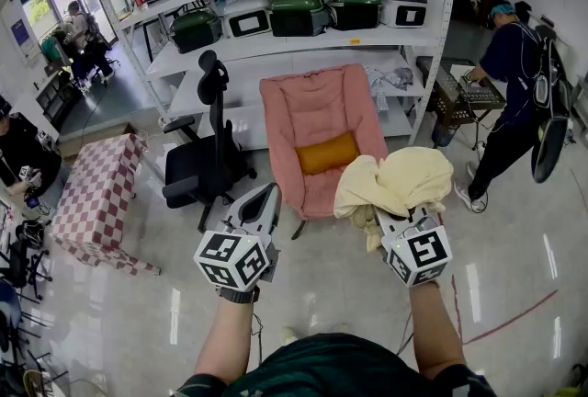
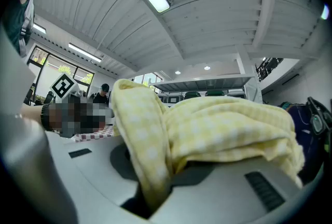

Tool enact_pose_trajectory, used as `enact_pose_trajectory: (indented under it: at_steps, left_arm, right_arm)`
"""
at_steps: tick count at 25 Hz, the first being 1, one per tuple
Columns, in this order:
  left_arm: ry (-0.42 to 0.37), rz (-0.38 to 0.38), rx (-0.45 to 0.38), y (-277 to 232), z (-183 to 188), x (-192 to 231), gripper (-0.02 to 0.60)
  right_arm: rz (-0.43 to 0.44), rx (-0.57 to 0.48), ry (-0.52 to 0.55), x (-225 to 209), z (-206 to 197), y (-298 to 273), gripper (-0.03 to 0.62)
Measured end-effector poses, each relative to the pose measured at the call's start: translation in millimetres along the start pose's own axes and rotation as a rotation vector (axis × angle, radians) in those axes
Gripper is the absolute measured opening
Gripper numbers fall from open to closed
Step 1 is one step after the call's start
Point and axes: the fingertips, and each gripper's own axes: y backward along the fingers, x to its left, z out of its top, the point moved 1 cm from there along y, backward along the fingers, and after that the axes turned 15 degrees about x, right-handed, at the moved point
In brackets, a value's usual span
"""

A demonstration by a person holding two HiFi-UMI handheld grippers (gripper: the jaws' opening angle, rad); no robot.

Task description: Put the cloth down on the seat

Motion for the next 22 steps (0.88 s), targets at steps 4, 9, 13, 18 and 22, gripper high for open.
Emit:
enact_pose_trajectory:
  at_steps: [4,9,13,18,22]
  left_arm:
    - [0.001,-0.008,-0.007,2.8,2.5,-2.3,0.005]
    - [0.004,-0.002,-0.005,-0.2,-0.7,-6.4,0.006]
    - [0.008,-0.003,-0.006,-1.1,-0.8,-9.7,0.006]
    - [0.010,0.007,-0.002,-4.1,-1.3,-15.1,0.005]
    - [0.003,0.025,-0.003,-5.7,-1.7,-19.7,0.006]
  right_arm:
    - [0.001,0.000,0.001,2.6,0.6,1.6,0.071]
    - [0.004,-0.006,-0.003,-0.4,-1.0,5.9,0.071]
    - [0.010,-0.011,-0.020,-4.0,-1.8,9.2,0.071]
    - [0.024,-0.027,-0.053,-10.8,-3.7,14.8,0.074]
    - [0.028,-0.033,-0.063,-17.7,-7.5,18.0,0.074]
